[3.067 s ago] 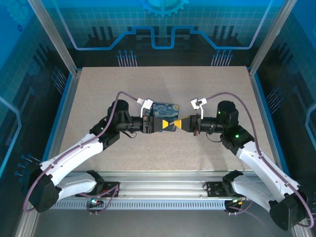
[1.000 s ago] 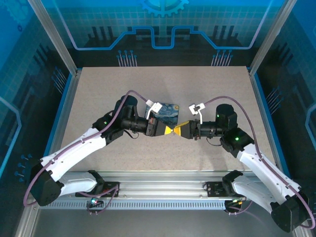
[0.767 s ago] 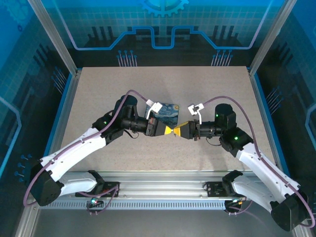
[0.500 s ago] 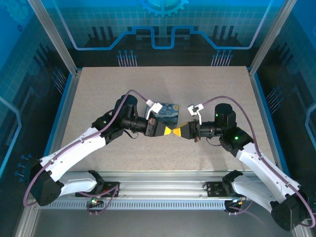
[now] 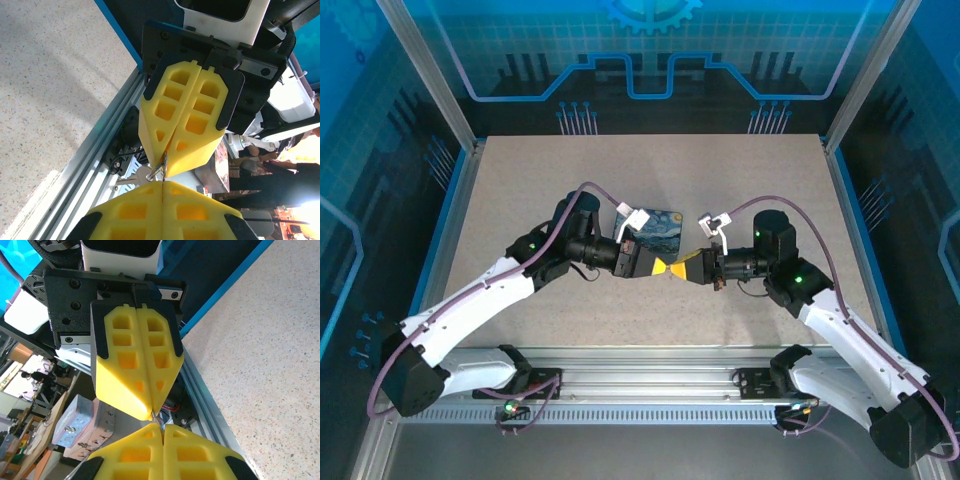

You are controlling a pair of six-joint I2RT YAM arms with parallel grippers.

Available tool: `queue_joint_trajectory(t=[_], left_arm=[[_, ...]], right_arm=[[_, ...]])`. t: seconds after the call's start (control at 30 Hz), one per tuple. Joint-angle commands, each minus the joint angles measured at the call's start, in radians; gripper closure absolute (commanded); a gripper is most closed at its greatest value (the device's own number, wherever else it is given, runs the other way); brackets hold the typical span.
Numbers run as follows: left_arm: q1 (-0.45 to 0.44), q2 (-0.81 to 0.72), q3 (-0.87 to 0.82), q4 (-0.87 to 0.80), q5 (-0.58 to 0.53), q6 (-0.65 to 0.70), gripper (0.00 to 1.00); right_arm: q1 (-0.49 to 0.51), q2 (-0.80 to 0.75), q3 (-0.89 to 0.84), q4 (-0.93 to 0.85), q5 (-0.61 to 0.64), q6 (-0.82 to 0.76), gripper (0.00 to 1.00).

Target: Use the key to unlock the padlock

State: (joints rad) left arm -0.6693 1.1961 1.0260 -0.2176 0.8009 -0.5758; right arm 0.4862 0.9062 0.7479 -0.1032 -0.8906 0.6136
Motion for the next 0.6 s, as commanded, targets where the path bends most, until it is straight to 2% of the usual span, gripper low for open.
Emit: queue_joint_trajectory(t=[0.0,0.07,0.1,0.13,0.17,0.23,0.3,0.57], left_arm=[[0.008,-0.003,0.046,0.033,-0.003,0.009,1.0],[0.008,-0.004,0.046,0.033,-0.002,0.009,1.0],[0.008,-0.004,0.046,0.032,0.001,0.009,1.0],[0.007,-0.003,0.046,0.029,0.008,0.008,1.0],[0.008,-0.001,0.047,0.025,0.017,0.01,1.0],[0.007,0.002,0.048,0.01,0.032,0.015,1.0],[0.006,0.003,0.052,-0.012,0.04,0.024,1.0],[0.007,0.009,0.063,-0.046,0.067,0.045,1.0]], right_arm=[[0.022,-0.006,0.0,-0.055,0.006,-0.027,1.0],[0.021,-0.007,0.002,-0.061,0.016,-0.028,1.0],[0.021,-0.008,0.003,-0.061,0.02,-0.026,0.93],[0.02,-0.011,0.008,-0.07,0.034,-0.025,0.79],[0.016,-0.014,0.014,-0.078,0.045,-0.022,0.68],[-0.002,-0.027,0.016,-0.058,0.04,-0.002,0.58],[-0.022,-0.042,0.021,-0.038,0.032,0.018,0.53],[-0.022,-0.043,0.056,-0.046,0.017,0.026,0.48]])
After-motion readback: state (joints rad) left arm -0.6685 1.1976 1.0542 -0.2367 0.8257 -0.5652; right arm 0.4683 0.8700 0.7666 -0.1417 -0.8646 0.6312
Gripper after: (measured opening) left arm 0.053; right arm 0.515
